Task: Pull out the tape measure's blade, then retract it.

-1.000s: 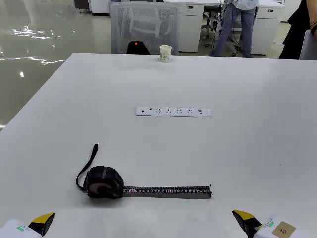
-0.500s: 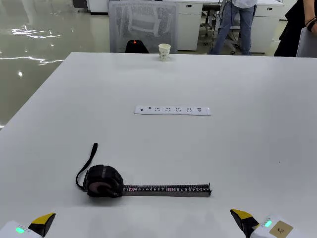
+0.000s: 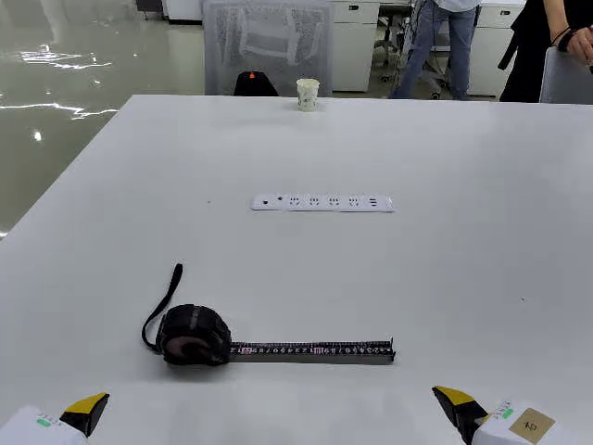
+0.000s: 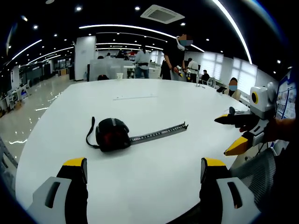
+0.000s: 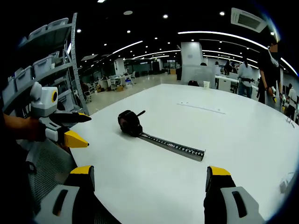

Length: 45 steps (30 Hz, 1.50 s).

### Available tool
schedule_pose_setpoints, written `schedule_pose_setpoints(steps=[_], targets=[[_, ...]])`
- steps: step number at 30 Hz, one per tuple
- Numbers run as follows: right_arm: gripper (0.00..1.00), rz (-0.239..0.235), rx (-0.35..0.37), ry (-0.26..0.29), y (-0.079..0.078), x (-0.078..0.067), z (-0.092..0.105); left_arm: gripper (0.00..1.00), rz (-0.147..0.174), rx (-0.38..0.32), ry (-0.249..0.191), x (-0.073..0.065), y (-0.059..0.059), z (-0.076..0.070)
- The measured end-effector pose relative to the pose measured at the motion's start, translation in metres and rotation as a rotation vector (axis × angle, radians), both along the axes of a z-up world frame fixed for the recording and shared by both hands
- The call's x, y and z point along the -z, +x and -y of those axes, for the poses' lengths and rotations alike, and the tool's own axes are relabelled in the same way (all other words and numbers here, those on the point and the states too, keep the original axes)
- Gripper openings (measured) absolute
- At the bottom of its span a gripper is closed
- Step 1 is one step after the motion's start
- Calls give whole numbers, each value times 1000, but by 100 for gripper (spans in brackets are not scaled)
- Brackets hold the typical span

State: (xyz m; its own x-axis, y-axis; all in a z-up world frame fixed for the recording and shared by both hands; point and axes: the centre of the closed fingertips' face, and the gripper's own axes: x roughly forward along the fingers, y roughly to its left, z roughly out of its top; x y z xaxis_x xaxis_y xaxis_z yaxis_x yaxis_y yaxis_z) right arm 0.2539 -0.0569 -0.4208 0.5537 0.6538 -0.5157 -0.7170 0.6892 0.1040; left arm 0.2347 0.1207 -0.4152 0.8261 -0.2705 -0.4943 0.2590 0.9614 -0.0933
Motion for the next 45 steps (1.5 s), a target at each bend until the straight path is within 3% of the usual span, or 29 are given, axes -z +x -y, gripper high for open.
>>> schedule_pose_setpoints(steps=[23, 45], targets=[[99, -35, -105, 7, 12, 7, 5, 99, -7, 4, 12, 8, 19, 7], [92, -49, -235, -57, 38, 18, 14, 99, -17, 0, 21, 15, 43, -2]])
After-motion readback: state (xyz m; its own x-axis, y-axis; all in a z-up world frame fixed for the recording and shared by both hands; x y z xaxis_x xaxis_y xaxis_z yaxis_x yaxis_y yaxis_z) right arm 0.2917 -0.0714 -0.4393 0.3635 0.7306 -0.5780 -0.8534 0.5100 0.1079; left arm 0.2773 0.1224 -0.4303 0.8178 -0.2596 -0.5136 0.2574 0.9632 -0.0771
